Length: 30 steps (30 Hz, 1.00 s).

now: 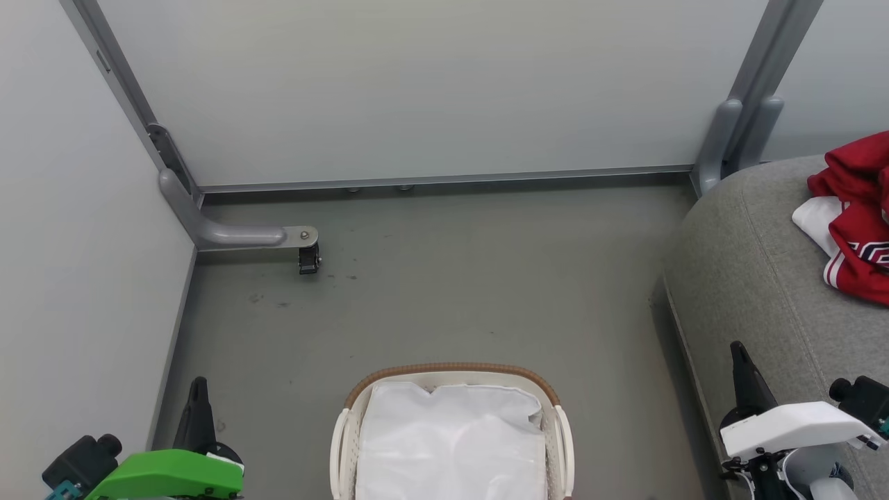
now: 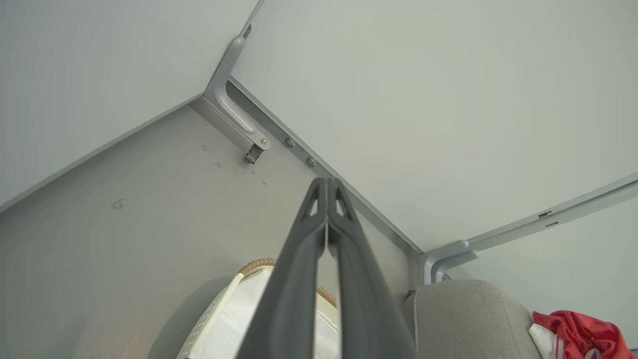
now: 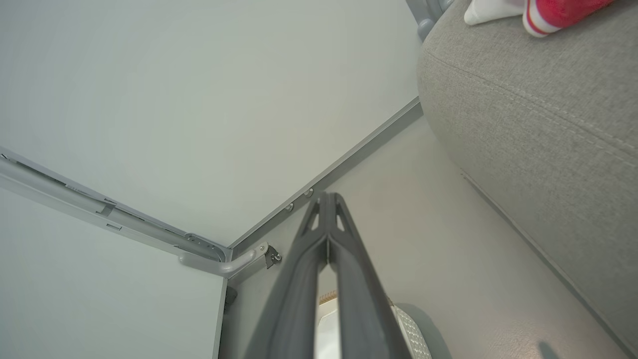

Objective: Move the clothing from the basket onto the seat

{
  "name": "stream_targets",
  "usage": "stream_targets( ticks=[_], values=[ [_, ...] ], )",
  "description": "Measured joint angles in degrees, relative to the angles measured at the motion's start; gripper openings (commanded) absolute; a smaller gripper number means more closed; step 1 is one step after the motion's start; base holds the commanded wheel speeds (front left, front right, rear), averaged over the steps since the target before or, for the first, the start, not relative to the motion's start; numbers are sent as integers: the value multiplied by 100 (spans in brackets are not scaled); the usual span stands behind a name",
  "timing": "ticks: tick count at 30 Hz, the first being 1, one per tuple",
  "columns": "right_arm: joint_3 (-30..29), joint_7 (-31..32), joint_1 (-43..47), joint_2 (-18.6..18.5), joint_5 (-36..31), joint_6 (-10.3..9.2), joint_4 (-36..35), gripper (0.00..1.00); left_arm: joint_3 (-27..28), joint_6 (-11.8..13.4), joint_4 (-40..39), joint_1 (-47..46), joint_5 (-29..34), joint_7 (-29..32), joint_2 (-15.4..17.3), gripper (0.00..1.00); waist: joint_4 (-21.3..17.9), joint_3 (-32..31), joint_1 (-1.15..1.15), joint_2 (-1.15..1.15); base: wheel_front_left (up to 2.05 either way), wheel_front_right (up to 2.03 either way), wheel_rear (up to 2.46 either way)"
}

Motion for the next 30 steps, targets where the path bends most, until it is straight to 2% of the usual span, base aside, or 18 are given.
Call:
stream_targets(
  ticks=[30],
  values=[
    [-4, 490, -66, -19, 2058, -1, -171, 0, 147, -22, -129, -225, -1885, 495, 1, 0, -79, -29, 0, 0, 0, 0, 0]
  ],
)
